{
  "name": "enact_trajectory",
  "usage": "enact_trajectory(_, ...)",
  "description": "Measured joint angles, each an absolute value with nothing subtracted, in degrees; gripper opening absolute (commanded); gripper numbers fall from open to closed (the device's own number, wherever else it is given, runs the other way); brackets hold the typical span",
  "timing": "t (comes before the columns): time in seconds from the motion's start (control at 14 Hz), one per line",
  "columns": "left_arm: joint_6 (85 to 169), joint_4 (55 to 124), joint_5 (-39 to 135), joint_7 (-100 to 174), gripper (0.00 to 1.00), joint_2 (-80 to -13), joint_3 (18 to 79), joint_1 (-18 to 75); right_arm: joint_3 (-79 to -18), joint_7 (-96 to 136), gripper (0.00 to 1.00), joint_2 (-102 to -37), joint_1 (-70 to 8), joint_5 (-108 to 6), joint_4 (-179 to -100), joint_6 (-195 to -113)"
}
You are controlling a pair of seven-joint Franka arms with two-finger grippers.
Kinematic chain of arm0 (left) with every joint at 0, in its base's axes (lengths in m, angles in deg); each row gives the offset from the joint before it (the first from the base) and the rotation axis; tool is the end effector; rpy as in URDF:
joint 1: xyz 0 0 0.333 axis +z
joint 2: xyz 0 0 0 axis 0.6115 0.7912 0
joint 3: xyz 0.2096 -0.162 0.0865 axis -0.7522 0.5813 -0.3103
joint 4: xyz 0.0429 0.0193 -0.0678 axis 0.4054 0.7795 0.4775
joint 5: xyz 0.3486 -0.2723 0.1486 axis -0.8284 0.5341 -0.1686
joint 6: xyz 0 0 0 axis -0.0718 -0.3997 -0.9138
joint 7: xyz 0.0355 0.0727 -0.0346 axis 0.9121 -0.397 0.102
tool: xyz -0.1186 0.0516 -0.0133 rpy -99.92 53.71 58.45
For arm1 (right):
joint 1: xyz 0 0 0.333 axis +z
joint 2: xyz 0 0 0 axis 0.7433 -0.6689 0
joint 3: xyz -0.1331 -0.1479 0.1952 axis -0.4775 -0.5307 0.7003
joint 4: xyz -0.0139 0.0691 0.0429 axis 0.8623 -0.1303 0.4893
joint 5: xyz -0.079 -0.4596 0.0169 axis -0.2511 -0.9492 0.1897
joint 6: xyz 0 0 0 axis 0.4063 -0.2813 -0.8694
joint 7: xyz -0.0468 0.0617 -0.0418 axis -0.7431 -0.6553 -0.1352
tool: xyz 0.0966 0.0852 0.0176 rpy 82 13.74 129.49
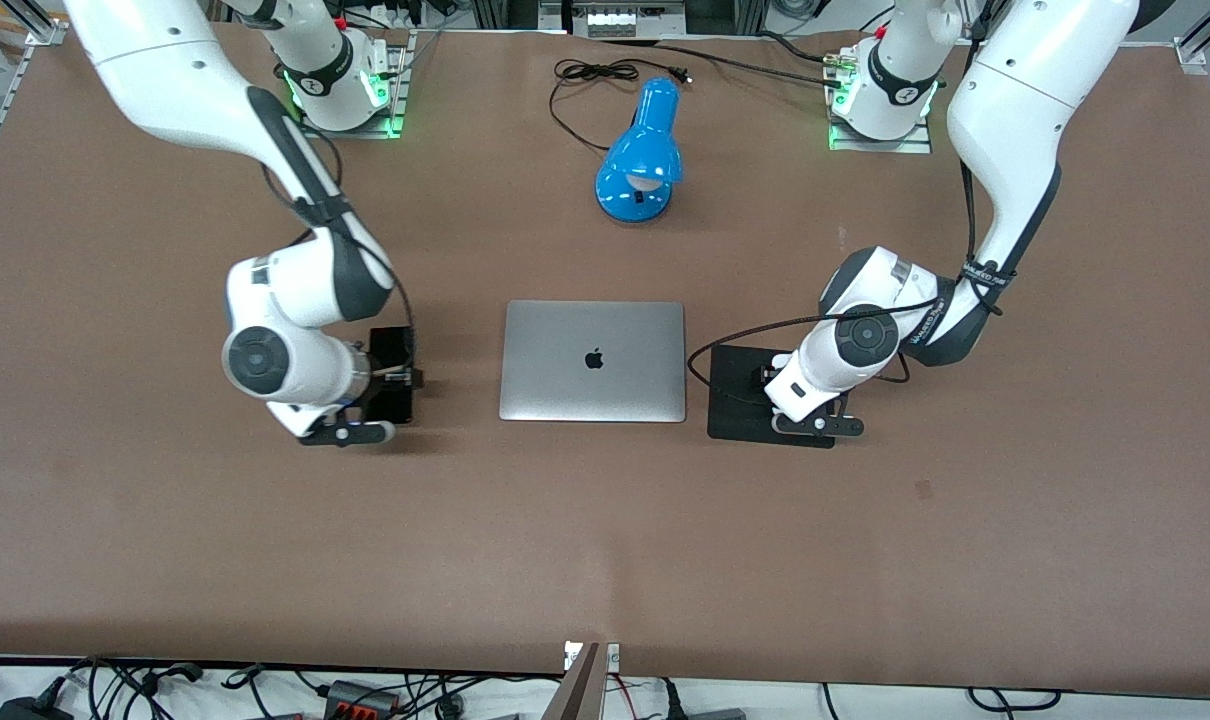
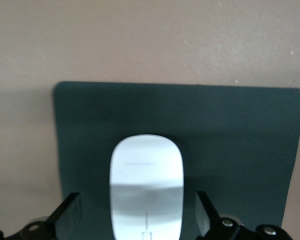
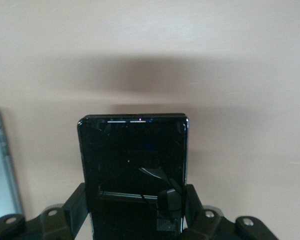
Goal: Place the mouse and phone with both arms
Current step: 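Release the mouse on the pad and raise the left gripper away, then lower the phone beside the laptop and open the right gripper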
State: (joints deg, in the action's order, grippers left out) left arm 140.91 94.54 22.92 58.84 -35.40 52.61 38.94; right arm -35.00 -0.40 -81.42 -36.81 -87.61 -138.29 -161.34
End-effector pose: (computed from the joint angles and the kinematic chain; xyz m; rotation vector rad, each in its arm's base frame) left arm 0.6200 -0.2381 0.0912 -3.1215 0.0343 0.1732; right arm 0.6462 0.2284 0.1159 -3.0931 -0.0820 0.3021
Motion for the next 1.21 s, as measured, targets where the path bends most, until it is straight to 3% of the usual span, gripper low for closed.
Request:
enact_trajectory(0.57,121.6,91.5,23.6,58.9,1.0,-53.0,52.8,43.7,-35.2,-8.0,0.3,-84.6,-32.6,-87.8,-138.2,-164.8)
enact_trajectory(0.93,97.5,77.3,31.7,45.7,1.0,-59.1,52.8,52.2,-35.2,-9.9,0.3,-85.7,-31.0,-87.9,-138.2,-166.6)
enact_trajectory(1.21,92.7,72.9,34.5,39.1,1.0,-59.5,53.9,56.5,-35.3,-9.9,0.3,-85.8,-30.7,-88.0,-138.2,-166.6)
